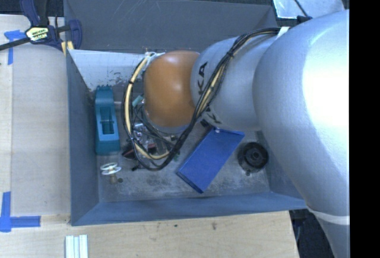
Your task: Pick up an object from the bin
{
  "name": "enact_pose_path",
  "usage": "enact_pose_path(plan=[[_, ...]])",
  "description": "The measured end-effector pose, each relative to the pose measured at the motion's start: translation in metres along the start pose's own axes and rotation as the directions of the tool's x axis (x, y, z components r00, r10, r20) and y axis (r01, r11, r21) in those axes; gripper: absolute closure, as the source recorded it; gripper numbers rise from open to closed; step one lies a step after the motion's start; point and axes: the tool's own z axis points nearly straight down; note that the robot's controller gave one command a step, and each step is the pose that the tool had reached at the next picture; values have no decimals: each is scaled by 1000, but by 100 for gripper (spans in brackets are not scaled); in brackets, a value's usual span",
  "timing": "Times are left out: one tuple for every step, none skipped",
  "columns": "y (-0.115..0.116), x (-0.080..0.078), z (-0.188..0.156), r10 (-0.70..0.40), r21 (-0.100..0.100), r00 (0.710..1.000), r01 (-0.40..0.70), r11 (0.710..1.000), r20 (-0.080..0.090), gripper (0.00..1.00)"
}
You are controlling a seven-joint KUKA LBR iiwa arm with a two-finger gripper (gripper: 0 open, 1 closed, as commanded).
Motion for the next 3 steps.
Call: enact_pose_path(plan=[[0, 6, -35, 0, 1, 1000, 0, 1000, -14, 100], [7, 22, -104, 1, 1, 1000, -1, 1000, -13, 100], [0, -14, -156, 23, 0, 1000, -23, 1000, -5, 100]])
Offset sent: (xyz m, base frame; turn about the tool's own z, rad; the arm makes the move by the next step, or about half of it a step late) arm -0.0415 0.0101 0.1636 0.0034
